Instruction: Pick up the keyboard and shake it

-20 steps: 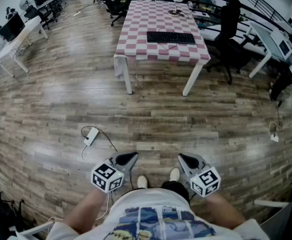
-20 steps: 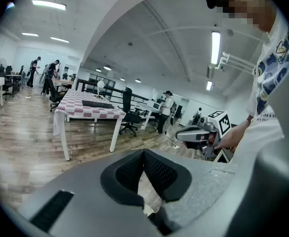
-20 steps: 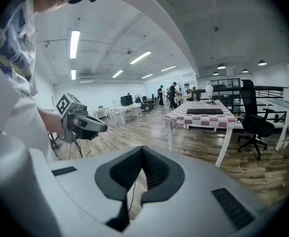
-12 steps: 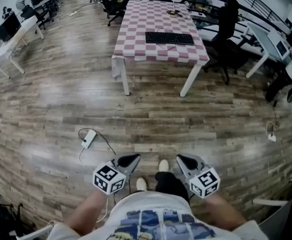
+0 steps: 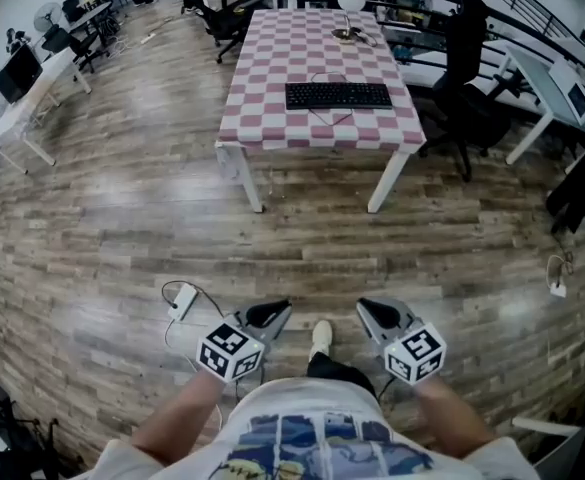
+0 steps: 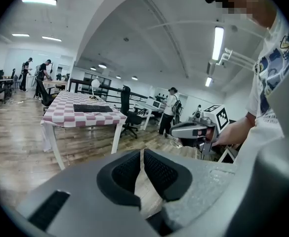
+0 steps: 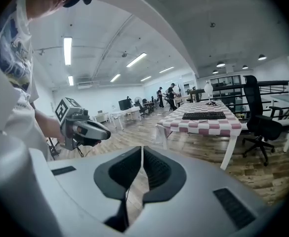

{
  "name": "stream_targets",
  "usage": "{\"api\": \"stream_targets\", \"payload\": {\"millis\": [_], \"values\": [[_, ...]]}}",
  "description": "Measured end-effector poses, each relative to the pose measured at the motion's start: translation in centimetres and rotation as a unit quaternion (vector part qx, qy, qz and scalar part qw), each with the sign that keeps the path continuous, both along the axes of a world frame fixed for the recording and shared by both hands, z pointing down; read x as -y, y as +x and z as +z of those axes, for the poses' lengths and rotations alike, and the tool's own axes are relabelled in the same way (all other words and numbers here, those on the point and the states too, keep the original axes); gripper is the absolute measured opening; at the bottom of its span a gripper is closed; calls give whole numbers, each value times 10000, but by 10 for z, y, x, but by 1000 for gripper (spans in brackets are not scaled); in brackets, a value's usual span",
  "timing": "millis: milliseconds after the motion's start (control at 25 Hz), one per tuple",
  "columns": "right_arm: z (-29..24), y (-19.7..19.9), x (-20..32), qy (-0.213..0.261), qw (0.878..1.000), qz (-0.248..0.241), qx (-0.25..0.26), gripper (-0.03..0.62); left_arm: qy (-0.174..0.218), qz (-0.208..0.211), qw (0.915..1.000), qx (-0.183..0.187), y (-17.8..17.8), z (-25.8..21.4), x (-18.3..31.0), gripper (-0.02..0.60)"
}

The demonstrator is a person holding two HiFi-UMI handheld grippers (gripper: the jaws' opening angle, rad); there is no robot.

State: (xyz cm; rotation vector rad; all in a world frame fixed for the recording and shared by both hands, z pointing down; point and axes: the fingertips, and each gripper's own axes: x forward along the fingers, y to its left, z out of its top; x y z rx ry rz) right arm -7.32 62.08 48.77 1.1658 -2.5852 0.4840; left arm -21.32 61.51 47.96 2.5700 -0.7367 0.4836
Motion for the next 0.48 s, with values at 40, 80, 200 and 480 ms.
{"api": "stream_targets", "payload": {"millis": [40, 80, 200, 480], "values": [[-2, 6, 15, 18, 10000, -19, 26, 29, 9, 1, 10000, 34, 6, -2, 15, 16], [-3, 13, 29, 31, 10000, -24, 40, 40, 19, -8, 10000, 56, 13, -4, 29, 32], [3, 41, 67, -7, 10000, 12, 9, 49, 16, -66, 10000, 50, 33, -5, 70, 45], [19, 85, 144, -143, 9996, 203, -150, 92, -47, -171, 9998, 17, 59, -3, 144, 64]]}}
